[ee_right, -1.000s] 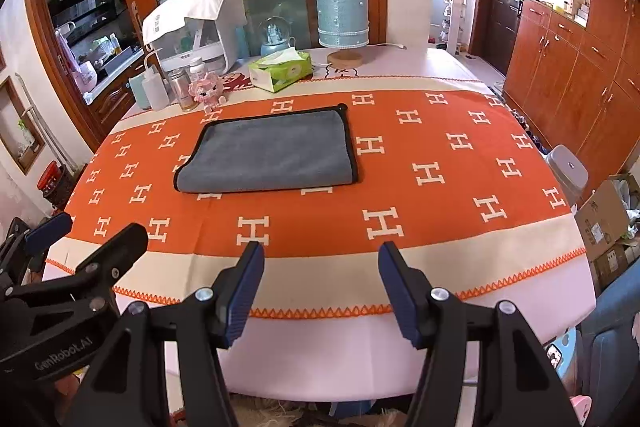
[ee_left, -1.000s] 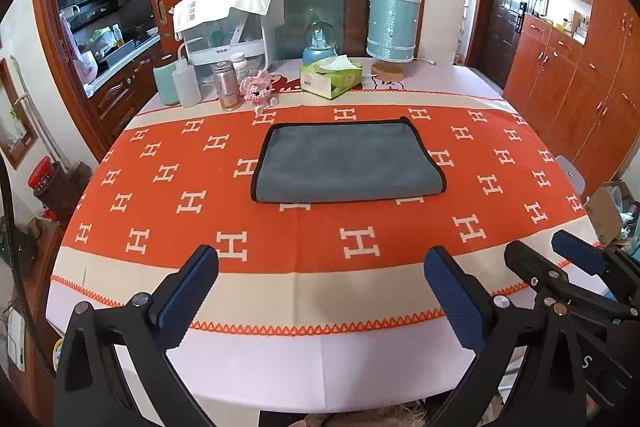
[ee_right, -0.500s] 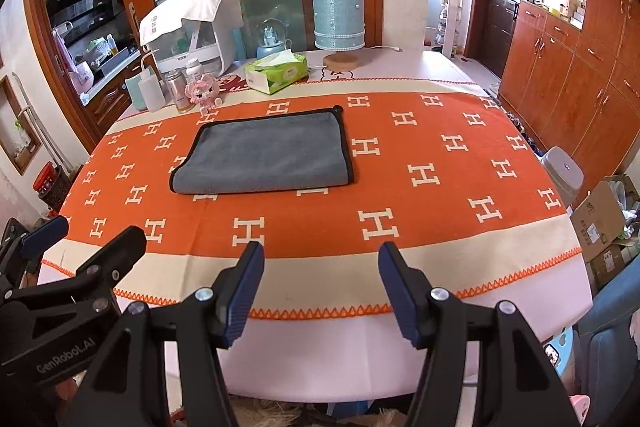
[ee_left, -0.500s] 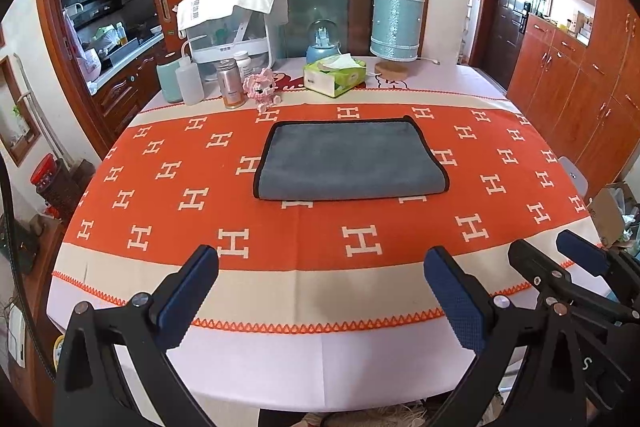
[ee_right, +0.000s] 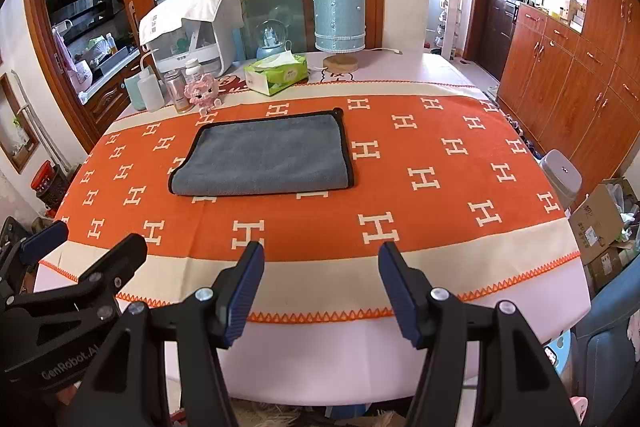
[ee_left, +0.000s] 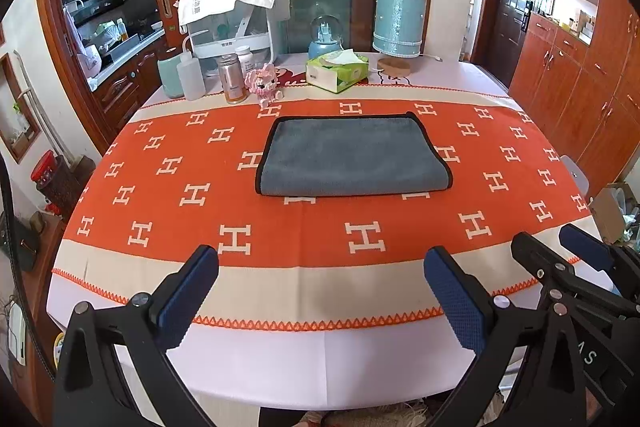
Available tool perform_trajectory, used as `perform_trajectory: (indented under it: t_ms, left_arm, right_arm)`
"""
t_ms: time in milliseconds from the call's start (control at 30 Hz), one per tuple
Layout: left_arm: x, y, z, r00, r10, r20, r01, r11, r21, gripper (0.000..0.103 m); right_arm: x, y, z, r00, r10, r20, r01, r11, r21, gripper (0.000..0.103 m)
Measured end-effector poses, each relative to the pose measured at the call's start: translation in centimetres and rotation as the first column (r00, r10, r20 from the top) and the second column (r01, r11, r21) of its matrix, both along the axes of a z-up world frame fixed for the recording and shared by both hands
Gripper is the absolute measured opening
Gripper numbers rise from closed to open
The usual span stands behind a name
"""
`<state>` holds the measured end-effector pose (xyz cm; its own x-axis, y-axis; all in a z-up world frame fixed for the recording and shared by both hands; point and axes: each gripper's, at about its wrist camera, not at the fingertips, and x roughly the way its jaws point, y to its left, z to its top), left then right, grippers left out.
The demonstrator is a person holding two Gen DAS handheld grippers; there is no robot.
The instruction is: Fold towel
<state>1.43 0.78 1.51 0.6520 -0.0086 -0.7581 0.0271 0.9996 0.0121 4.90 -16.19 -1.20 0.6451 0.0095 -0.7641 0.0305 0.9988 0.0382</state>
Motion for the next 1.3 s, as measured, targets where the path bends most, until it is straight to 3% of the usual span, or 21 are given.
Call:
perform_trajectory:
  t_ms: [1300]
  left_arm:
    - [-0.5, -0.1, -1.0, 1.0, 0.006, -0.017, -0.006, 1.0, -0.009, 0.102]
  right_arm:
    - [0.2, 0.6, -0.5, 1.0, 0.004, -0.015, -0.004, 1.0, -0.005, 0.06]
